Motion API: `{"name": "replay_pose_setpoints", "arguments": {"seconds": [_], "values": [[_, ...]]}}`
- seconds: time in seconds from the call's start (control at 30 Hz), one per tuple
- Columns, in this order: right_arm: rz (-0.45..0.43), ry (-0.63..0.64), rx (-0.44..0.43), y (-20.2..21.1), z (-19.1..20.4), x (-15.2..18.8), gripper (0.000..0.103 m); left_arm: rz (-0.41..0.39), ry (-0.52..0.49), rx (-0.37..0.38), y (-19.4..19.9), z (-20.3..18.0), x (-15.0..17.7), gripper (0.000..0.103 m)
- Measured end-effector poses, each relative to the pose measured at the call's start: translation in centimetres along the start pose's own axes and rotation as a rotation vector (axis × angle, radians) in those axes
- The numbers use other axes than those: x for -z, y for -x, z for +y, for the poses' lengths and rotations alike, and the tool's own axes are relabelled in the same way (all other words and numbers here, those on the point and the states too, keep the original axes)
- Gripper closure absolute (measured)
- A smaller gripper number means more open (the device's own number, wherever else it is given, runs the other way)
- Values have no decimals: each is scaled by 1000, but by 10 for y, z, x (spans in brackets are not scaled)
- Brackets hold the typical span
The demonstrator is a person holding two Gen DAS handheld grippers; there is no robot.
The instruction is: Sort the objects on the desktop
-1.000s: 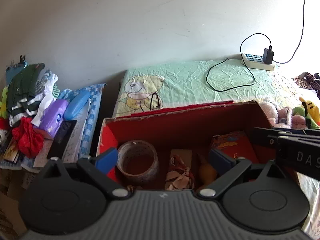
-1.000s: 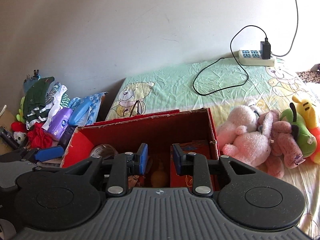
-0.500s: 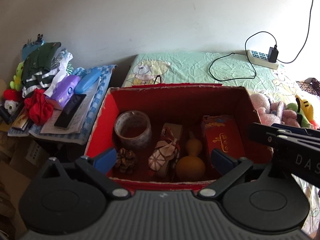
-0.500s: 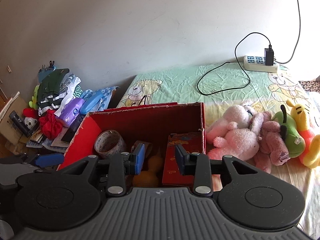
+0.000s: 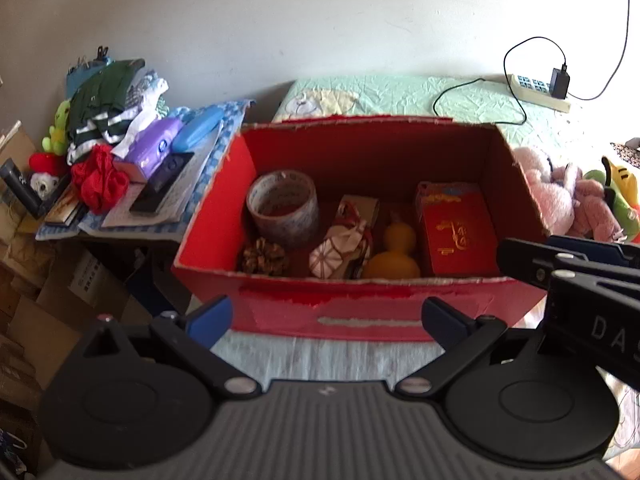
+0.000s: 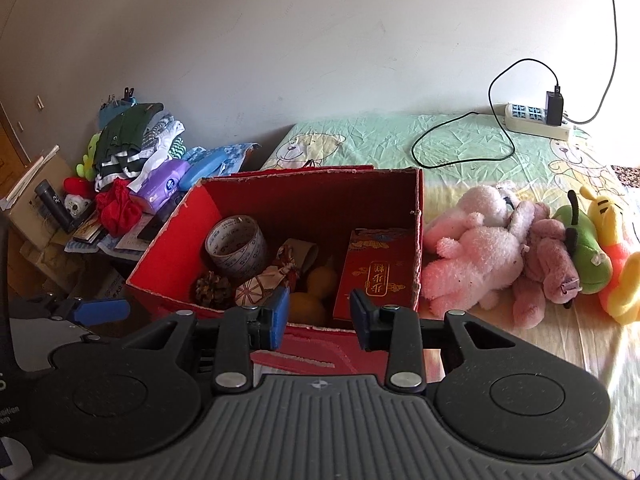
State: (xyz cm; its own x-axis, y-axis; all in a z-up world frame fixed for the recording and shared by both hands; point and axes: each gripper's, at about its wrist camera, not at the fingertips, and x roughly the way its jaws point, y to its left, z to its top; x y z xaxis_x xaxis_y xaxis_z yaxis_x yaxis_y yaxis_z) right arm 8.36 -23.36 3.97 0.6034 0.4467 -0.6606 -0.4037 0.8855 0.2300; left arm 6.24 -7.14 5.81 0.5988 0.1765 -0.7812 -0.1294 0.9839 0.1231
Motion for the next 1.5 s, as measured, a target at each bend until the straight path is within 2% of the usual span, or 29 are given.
{"name": "replay_pose_setpoints", "arguments": {"seconds": [0.5,0.77,0.83,1.2,1.5], "values": [[80,33,55,-11,12,27,64,111,1,7,-26,13,29,2],[139,48,75,-23,17,39,62,220,-3,9,-49,19,39,2],[149,47,77,-25,18,41,57,234,-14,6,-52,19,41,2],[228,36,55,-45,22,52,57,332,-60,-18,-78,23,53,2],[240,29,15,-53,31,42,57,325,-68,-33,-79,37,42,2]]}}
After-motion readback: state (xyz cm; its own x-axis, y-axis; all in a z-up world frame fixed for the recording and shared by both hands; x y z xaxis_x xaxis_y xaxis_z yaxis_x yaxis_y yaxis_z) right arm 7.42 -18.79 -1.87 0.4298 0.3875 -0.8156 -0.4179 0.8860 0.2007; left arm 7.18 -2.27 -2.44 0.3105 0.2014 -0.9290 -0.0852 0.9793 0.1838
